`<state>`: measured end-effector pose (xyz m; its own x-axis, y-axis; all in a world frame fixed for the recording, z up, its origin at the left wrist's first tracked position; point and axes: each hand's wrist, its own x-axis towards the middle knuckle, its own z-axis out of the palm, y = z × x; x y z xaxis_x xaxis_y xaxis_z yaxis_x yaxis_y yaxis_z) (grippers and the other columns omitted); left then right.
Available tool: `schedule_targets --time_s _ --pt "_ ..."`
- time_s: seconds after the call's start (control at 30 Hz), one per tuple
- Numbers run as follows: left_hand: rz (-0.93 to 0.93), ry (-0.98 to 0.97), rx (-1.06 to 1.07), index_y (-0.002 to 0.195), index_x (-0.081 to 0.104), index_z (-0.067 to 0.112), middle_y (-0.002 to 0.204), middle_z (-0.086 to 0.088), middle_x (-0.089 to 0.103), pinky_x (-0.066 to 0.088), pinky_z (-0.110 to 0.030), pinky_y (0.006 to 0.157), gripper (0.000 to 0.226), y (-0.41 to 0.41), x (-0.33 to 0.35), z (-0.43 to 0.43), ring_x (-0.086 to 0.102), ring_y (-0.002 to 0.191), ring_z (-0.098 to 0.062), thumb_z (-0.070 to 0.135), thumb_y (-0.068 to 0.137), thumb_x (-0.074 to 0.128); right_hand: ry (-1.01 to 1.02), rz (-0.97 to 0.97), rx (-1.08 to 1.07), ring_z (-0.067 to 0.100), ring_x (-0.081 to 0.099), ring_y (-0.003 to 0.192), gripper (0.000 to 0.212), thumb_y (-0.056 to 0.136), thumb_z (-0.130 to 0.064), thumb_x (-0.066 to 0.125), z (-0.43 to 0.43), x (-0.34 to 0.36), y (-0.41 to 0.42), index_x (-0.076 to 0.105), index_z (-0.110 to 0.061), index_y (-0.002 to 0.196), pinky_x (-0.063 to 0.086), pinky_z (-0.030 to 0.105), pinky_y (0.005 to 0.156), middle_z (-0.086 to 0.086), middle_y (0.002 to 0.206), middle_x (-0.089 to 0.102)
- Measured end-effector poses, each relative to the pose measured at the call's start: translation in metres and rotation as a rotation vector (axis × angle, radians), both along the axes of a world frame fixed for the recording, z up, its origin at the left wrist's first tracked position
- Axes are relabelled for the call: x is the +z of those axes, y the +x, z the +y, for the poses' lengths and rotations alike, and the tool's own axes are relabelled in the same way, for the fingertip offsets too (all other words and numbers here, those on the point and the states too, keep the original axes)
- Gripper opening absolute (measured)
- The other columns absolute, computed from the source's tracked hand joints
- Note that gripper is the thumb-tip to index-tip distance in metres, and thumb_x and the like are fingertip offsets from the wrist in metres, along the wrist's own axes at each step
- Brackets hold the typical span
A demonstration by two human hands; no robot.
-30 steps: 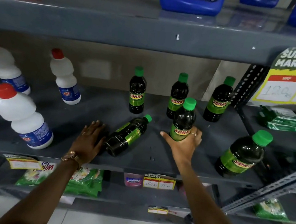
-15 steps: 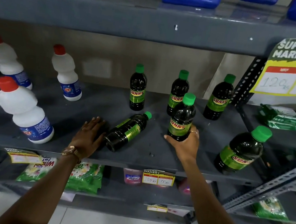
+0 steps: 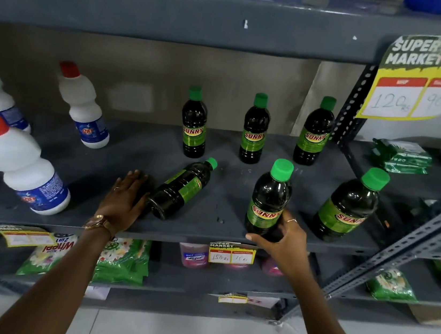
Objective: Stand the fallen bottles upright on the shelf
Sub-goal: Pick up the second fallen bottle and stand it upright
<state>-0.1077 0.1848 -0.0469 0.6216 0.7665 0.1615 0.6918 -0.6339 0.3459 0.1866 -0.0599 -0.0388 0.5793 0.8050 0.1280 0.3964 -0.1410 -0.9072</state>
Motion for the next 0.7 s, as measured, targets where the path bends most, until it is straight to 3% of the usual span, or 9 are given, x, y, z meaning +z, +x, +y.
schedule_targets --time_s 0.23,0.4,0.53,0.7 --pt "0.013 -0.013 0.001 0.143 0.028 0.012 0.153 -0.013 0.021 0.004 -0.037 0.115 0.066 0.0005 0.0028 -0.0016 0.010 0.142 -0.024 0.044 0.085 0.030 0.043 -0.070 0.028 0.013 0.064 0.107 0.076 0.056 -0.021 0.091 -0.0046 0.0007 -0.0018 0.054 -0.023 0.122 0.050 0.027 0.094 -0.014 0.107 0.065" --pt "0.049 -0.025 -0.004 0.144 0.023 0.013 0.154 -0.013 0.016 0.002 -0.036 0.115 0.067 0.0002 0.0041 -0.0025 0.007 0.142 -0.024 0.044 0.085 0.027 -0.002 -0.075 0.038 0.017 0.062 0.112 0.081 0.060 -0.028 0.089 -0.0062 0.0007 -0.0030 0.051 -0.014 0.131 0.049 0.032 0.098 0.003 0.119 0.066" --pt "0.057 -0.034 -0.017 0.144 0.023 0.012 0.155 -0.014 0.015 0.001 -0.037 0.115 0.068 0.0001 0.0061 -0.0033 0.006 0.142 -0.024 0.044 0.085 0.026 -0.025 -0.069 0.063 0.013 0.062 0.112 0.076 0.064 -0.028 0.087 -0.0070 0.0023 -0.0006 0.051 -0.016 0.130 0.049 0.030 0.099 0.003 0.119 0.067" --pt "0.072 -0.057 -0.024 0.145 0.021 0.015 0.156 -0.011 0.012 0.000 -0.036 0.115 0.065 -0.0034 0.0070 -0.0034 0.003 0.142 -0.021 0.045 0.088 0.026 -0.042 -0.111 0.016 0.014 0.061 0.112 0.074 0.063 -0.034 0.085 -0.0084 0.0036 -0.0044 0.052 -0.016 0.126 0.050 0.040 0.099 0.000 0.117 0.066"
